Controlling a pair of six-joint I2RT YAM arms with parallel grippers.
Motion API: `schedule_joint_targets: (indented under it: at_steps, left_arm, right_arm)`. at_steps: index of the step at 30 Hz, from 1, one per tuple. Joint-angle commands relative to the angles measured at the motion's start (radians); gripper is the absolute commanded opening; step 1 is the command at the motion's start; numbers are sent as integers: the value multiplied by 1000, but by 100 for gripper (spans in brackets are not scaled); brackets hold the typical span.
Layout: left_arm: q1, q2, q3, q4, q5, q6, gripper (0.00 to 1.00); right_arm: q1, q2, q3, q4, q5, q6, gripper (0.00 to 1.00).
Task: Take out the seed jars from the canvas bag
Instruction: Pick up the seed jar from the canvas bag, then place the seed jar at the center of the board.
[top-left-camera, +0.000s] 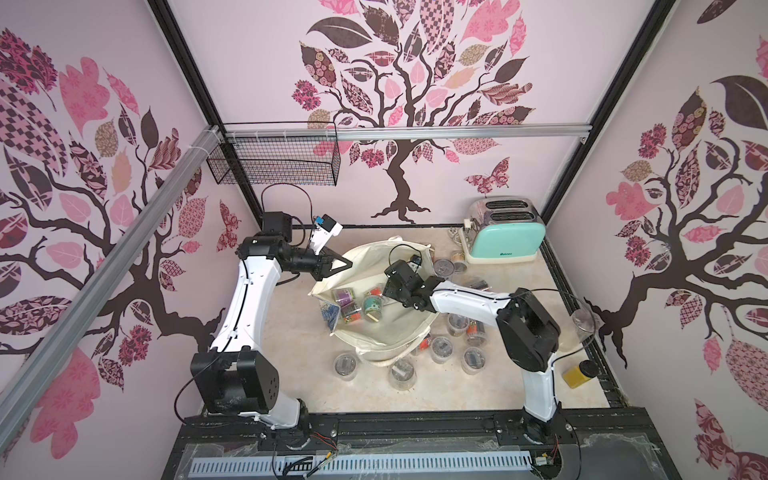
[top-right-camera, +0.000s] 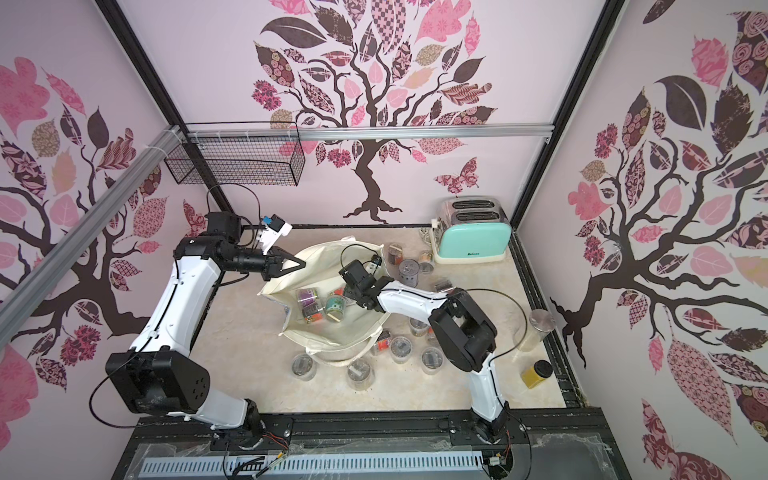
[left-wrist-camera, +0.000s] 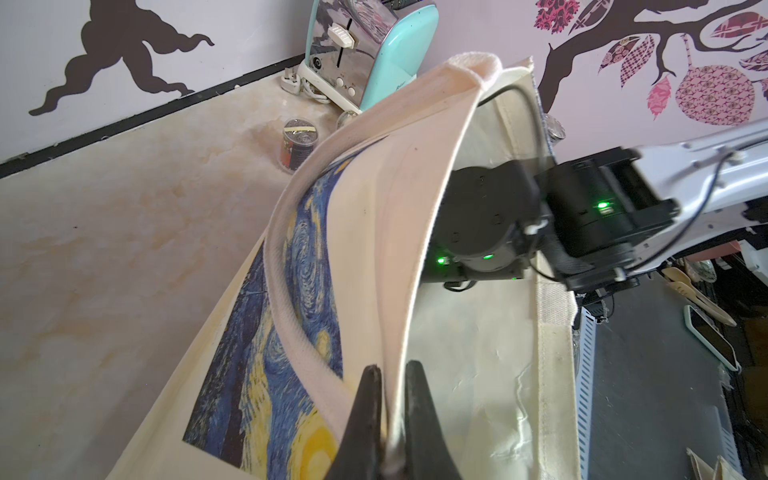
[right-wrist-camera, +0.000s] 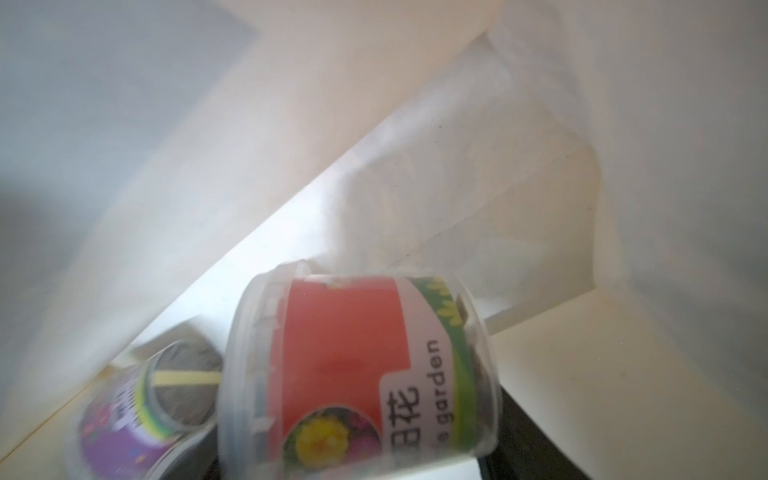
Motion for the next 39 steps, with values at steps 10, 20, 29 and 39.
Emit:
schedule_joint_targets:
  at_steps: [10, 20, 29, 39]
  left_arm:
    - [2, 25, -22, 115, -59, -126, 0]
    - [0, 32, -33, 128, -82, -138, 0]
    - [10, 7, -52, 125, -109, -107, 0]
    - [11, 12, -37, 83, -60, -78, 0]
  right_arm:
    - [-25, -521, 38, -310, -157, -271, 64]
    - [-95, -654, 184, -511, -220, -330, 64]
    - [-588, -743, -25, -614, -325, -363, 65]
    - [-696, -550, -359, -274, 11, -446, 66]
